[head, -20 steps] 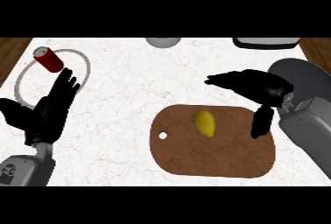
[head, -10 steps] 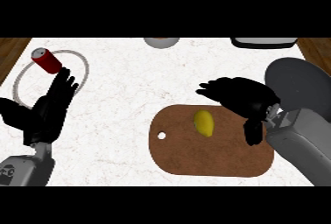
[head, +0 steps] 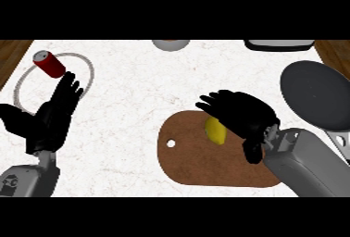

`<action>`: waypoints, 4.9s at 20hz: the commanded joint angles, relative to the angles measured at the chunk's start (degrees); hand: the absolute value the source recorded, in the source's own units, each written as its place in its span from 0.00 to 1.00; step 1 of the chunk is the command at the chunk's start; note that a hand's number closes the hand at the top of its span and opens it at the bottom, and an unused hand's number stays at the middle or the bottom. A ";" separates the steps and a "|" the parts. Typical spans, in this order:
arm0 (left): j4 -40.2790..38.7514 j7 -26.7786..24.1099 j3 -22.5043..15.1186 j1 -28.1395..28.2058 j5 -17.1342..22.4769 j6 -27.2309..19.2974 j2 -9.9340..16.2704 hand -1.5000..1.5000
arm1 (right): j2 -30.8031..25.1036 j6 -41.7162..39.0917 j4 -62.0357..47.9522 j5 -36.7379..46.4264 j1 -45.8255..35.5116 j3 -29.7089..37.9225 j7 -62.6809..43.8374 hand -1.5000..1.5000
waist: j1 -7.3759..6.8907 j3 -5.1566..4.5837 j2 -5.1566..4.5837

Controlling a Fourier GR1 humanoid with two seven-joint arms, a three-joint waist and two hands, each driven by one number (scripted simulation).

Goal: Pick the lemon from the cutting board and place it in the pan

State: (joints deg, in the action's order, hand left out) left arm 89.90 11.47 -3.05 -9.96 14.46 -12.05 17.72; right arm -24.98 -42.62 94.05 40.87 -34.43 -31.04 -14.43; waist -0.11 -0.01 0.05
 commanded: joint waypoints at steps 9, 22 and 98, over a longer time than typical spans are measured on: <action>1.59 0.76 2.05 1.81 -2.19 2.71 -1.54 0.50 | 8.73 3.00 -13.19 12.81 -0.30 -0.28 1.50 0.00 | -0.30 0.01 -0.09; -2.17 -0.23 6.52 -1.17 -2.85 6.66 -2.38 0.50 | 11.04 8.10 -22.53 21.44 0.85 2.70 11.67 0.00 | -0.06 0.01 -0.09; 2.08 4.69 7.79 -1.39 -7.92 7.89 -7.59 0.50 | -8.09 49.97 -43.40 12.74 -2.47 60.17 25.66 1.00 | -1.23 0.11 -0.46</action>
State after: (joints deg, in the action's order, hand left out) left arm 90.62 14.13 4.99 -10.90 6.77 -3.61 10.21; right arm -30.16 3.29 62.68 56.22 -33.10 26.76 4.03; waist -0.87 0.08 -0.34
